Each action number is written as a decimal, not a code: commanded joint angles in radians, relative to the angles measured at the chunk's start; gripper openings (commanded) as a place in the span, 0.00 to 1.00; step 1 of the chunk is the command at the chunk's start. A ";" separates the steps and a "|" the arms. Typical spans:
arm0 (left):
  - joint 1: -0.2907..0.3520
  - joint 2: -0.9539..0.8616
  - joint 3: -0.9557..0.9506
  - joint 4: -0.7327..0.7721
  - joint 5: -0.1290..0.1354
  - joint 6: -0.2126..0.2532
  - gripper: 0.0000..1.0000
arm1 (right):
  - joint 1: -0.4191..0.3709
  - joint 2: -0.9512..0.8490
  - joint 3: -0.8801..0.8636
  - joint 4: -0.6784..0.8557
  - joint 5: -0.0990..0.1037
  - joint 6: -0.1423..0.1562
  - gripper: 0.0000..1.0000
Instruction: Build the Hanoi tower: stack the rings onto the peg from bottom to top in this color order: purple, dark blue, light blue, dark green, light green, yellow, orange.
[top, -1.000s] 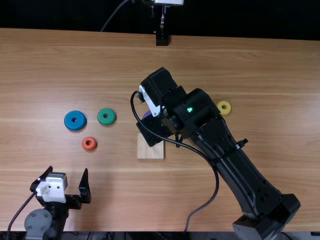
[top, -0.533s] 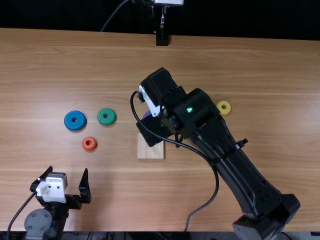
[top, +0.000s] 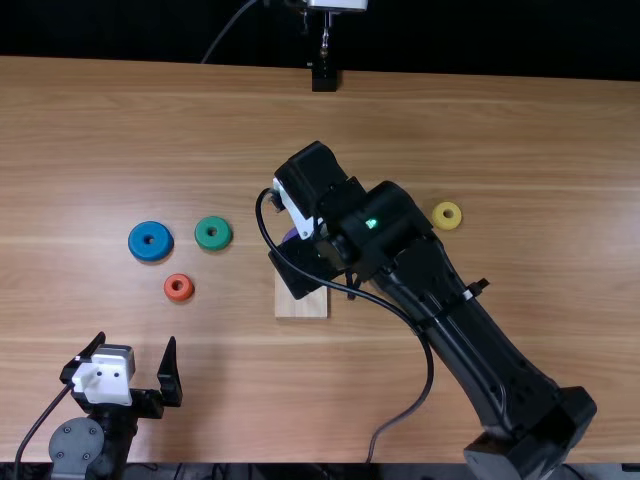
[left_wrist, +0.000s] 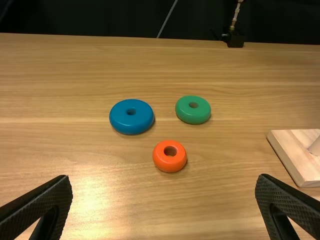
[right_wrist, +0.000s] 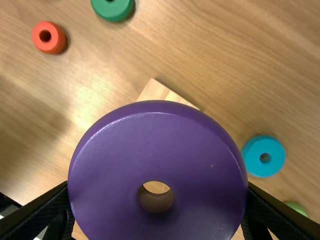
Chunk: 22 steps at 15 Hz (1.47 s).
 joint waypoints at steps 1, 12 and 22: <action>0.003 -0.012 -0.104 -0.078 0.012 0.006 1.00 | 0.009 -0.032 -0.022 0.000 -0.007 0.003 0.26; 0.003 -0.012 -0.104 -0.078 0.012 0.006 1.00 | 0.023 -0.001 -0.018 0.067 -0.005 0.005 0.26; 0.003 -0.012 -0.104 -0.078 0.012 0.006 1.00 | 0.027 0.020 -0.052 0.067 -0.001 0.000 0.42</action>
